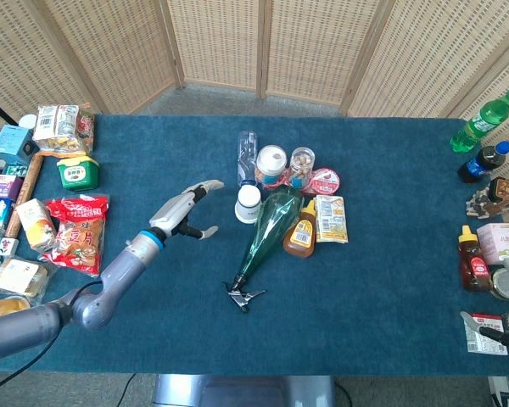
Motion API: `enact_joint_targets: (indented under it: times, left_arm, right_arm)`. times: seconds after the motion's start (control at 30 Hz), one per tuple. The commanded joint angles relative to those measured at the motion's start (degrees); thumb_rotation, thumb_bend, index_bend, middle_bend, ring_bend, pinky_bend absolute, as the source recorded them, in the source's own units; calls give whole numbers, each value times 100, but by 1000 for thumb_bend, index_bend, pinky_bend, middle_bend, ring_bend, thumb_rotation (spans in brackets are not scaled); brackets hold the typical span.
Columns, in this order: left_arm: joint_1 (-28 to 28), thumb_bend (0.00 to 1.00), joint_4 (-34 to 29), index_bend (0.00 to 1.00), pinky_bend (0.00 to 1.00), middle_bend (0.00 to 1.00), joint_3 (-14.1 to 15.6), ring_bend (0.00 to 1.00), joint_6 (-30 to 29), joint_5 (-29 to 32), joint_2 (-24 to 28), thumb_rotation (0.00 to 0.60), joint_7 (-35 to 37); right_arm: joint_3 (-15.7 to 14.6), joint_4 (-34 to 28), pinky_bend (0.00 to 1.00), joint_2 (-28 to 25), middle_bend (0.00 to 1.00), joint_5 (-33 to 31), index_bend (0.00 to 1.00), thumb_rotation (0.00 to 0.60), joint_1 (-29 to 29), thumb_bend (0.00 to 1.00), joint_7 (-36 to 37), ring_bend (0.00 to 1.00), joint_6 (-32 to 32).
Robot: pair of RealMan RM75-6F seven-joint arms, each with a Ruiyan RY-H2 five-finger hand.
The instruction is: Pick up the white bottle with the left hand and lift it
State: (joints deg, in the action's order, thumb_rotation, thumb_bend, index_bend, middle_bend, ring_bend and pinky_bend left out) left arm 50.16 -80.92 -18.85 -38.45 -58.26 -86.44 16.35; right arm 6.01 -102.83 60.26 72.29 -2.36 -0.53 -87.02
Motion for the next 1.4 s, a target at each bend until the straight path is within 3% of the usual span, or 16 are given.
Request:
enact_joint_targets:
  times: [0.03,0.37,0.53,0.63,0.7,0.83,0.9,1.03,1.4]
  left_arm:
    - [277,374,511,104,0,0,-147,0,159,72,-438,600,144]
    - [782,374,1806,123,0,0,-424,0,624,-86,-1369,600,828]
    - [900,376,2277,260,0,86,-509,21,607,-302,-1734,600,1178]
    - [931,393,2552,370,32,201,-518,174,424,-397,-1950,600,1224]
    - [933,428,2686,444,142,296,-510,310,324,-415,-2048,600,1200]
    - [854,493,2701,503,344,437,-537,475,181,-391,-2061,600,1215]
    - [764,514,2641,519,402,483,-562,523,-13,-385,-2045,600,1203]
    - [515,516,2244,521,427,500,-554,539,-242,-431,-1798,600,1265]
    - [-607,503,-47,504,425,481,-595,536,-1169,-807,-212,600,1760]
  right_arm:
    - [8,-19,84,-40,77,-44,0,517,-55,0,28,0,-51]
    - [13,-111,89,-184,77,-162,0,515,-323,0,218,0,-276]
    - [-2,-183,96,-272,77,-134,0,514,-444,0,366,0,-369]
    - [-9,-218,97,-312,77,-95,0,519,-503,0,452,0,-419]
    - [-17,-249,101,-341,77,-58,0,518,-536,0,525,0,-434]
    - [-21,-278,106,-374,76,16,0,514,-572,0,580,0,-470]
    - [-20,-301,106,-385,77,61,0,515,-577,0,597,0,-479]
    - [-15,-328,106,-389,78,125,0,515,-569,0,605,0,-473]
    - [6,-203,107,-229,77,205,0,514,-430,0,648,0,-243]
